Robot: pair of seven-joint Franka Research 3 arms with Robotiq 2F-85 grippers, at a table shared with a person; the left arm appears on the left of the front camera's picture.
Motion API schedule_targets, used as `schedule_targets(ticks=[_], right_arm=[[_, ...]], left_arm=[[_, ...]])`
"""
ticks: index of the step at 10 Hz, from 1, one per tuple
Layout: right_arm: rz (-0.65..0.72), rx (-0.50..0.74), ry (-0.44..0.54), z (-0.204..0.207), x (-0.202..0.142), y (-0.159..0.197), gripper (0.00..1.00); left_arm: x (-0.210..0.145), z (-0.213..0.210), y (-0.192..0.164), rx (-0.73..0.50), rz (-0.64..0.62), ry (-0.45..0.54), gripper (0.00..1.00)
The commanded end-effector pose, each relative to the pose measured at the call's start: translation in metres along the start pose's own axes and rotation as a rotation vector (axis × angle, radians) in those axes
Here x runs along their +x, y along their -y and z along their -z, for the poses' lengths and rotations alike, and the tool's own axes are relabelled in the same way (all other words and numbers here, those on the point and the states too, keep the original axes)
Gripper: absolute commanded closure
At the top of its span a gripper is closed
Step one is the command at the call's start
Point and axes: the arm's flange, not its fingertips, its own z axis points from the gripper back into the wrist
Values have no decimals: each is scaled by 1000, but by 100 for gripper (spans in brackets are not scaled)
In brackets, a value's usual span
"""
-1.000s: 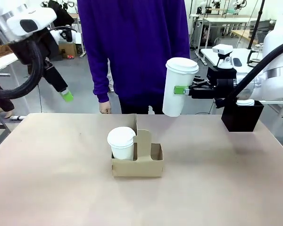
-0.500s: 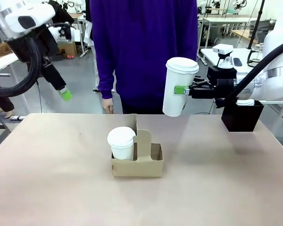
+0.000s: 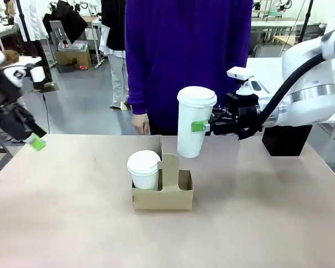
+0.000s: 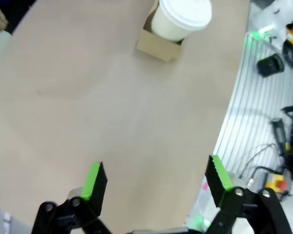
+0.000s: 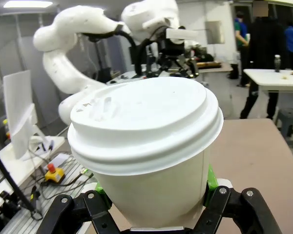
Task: Pour a drink into a cup and package it in a carrier.
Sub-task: Insert the held 600 ml Paper Cup into the Cup Carrier.
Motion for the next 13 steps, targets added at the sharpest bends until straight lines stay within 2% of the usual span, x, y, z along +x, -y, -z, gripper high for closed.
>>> schedule_targets(ticks=[1,4,6,7,8,13], right_arm=[[-40,96,-3,-1,-16,11,20],[-47,116,29,7,-44,16,20],[-39,122,50,13,-58,20,20],[-29,129,52,16,-64,22,20],[-24,132,56,18,-69,26,20],[2,145,46,23,-96,40,20]], left_arm=[[-25,12,8,-2,100,62,0],[-65,29,5,-12,217,130,0],[-85,38,-2,-28,208,169,0],[-89,41,-3,-38,197,156,0],[-72,25,-4,-10,199,121,0],[-72,25,-4,-10,199,121,0]])
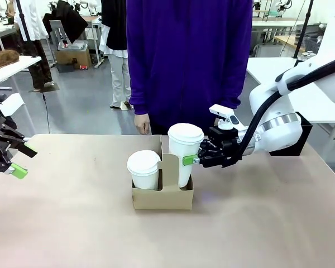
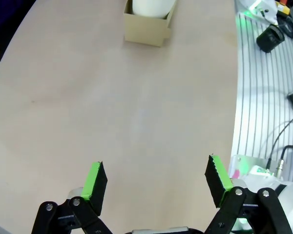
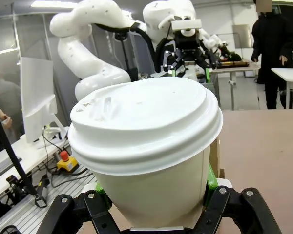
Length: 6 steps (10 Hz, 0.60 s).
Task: Pour a drink into a cup and package it in a carrier.
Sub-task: Insert the held 600 ml Paper Cup into the Cup Carrier.
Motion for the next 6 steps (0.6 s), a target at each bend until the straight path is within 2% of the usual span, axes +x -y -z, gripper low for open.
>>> schedule_targets(ticks=[1,6], right_arm=[[-32,15,-3,-2,-6,10,20],[-6,10,-56,-6,-33,28,20]], left_arm=[[1,-2,1,-6,-6,22,0],[1,-2,1,-6,-6,22,0]])
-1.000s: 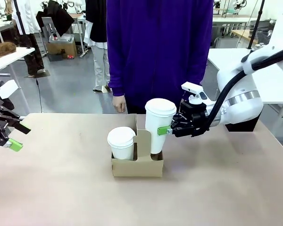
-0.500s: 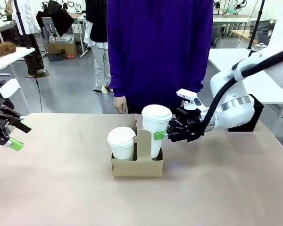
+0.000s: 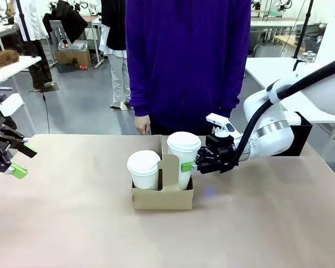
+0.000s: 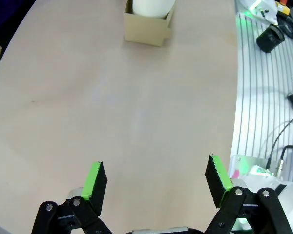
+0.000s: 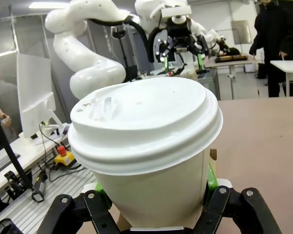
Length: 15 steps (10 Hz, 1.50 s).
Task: Pour a drink into a cup and package it in a carrier.
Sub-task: Insert the held 600 ml Paper Cup into the Cup Carrier.
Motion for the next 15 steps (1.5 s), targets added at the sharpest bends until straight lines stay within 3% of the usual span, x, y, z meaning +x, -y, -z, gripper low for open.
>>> schedule_targets(ticks=[1,7,8,15], right_arm=[[-34,9,-54,0,-5,10,20],[-60,24,-111,1,-18,18,20],[-66,30,-116,1,-19,18,0],[-137,-57,-192,-43,6,9,0]], left_arm=[[2,-1,1,-6,-4,21,0],[2,-1,1,-6,-4,21,0],[2,-1,1,-6,-4,21,0],[2,-1,1,-6,-4,21,0]])
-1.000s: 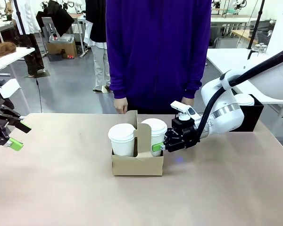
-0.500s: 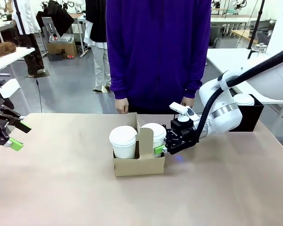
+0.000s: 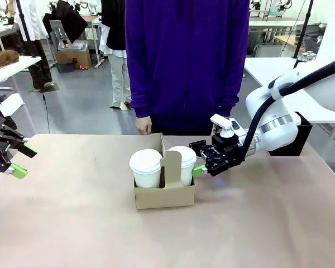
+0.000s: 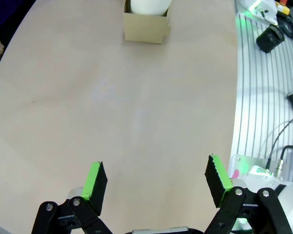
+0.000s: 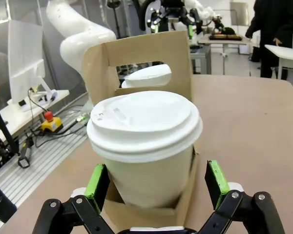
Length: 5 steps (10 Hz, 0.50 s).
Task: Pour a drink into a cup and package it in a carrier.
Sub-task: Insert the held 600 ml Paper Cup into the Cup Carrier.
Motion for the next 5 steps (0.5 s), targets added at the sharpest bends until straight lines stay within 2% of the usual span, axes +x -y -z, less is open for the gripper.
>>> schedule_targets(ticks=[1,3,5], right_arm=[[-49,-27,-46,-15,9,-5,0],[-46,-82,-83,-39,21,-12,0],[-13,-242,-169,-78,46,-37,0]], left_arm=[[2,-1,1,-5,-4,21,0],[2,-1,1,-5,-4,21,0],[2,-1,1,-5,-4,21,0]])
